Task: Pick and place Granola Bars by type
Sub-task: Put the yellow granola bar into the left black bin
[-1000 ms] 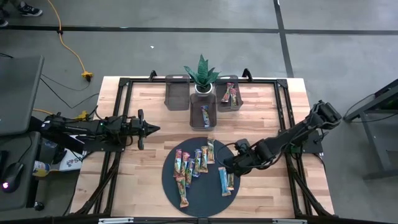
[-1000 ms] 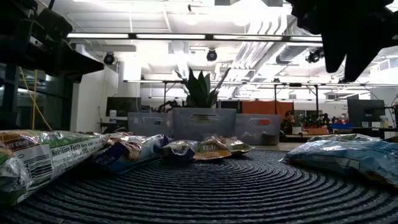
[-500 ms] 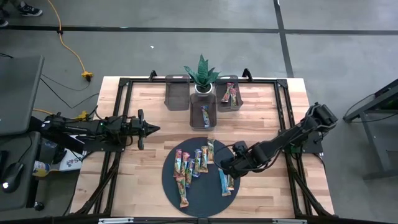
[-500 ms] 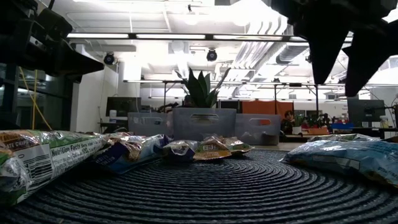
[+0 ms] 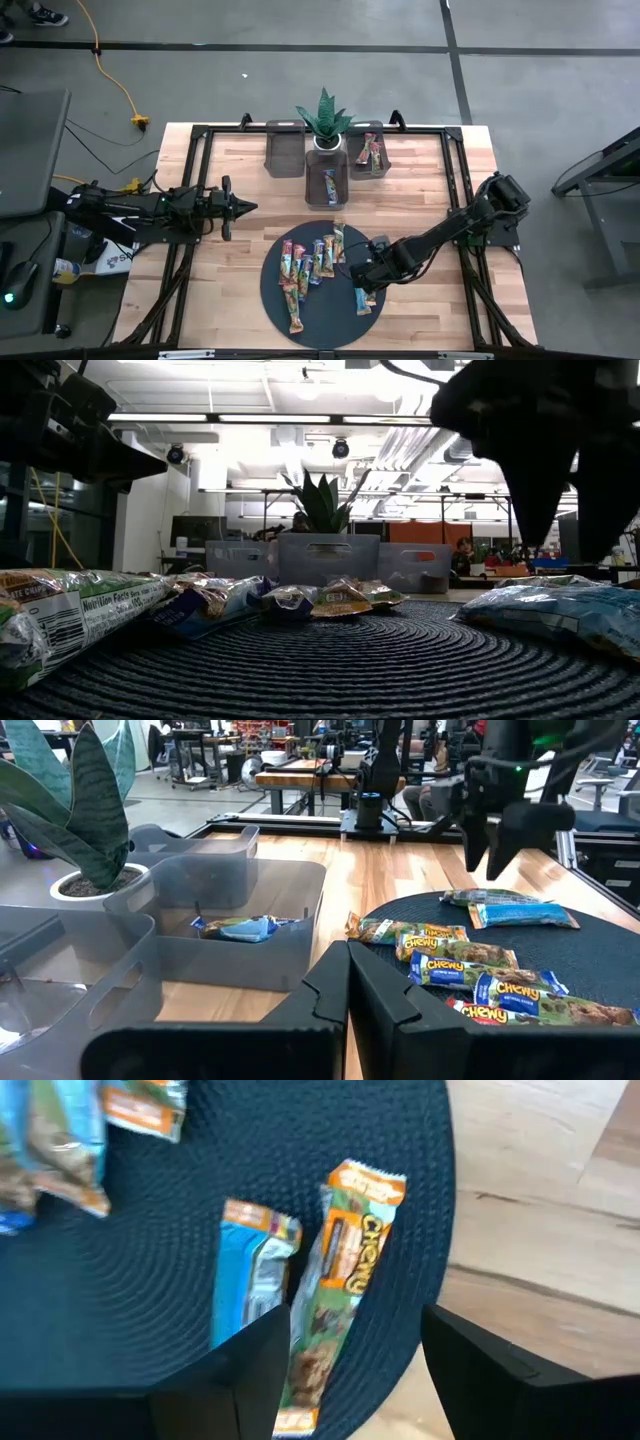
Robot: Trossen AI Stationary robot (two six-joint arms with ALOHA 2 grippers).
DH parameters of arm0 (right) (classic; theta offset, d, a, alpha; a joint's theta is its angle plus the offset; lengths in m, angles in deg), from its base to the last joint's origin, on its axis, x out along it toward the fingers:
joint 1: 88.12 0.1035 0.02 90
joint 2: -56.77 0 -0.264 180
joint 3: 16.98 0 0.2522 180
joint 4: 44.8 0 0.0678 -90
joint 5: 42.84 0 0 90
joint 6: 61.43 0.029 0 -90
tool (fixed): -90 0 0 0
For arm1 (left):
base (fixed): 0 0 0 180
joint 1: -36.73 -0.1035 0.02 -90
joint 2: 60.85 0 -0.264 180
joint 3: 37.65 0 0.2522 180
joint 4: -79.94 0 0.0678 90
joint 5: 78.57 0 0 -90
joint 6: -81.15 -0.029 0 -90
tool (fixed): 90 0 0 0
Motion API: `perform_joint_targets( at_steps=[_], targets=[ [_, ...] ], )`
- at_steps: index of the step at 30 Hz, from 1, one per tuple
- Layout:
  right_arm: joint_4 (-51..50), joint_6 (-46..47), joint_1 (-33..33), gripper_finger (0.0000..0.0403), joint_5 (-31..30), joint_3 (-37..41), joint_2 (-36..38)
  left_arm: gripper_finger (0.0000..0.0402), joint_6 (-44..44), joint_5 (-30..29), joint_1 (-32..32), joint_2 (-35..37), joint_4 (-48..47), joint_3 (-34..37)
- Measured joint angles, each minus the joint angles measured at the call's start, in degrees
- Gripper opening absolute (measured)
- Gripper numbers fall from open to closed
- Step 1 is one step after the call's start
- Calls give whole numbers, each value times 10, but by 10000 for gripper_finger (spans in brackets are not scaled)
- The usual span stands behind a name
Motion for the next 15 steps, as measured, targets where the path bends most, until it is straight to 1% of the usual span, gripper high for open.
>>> perform_joint_targets(
  at_steps=[4,9,15],
  targets=[
    [10,-2,-4,209,5,0,-9,1,0,0,0,0,0,0],
    [11,-2,-8,209,-7,0,-14,1,0,0,0,0,0,0],
    [28,-8,-14,209,-3,0,-35,1,0,0,0,0,0,0]
  ],
)
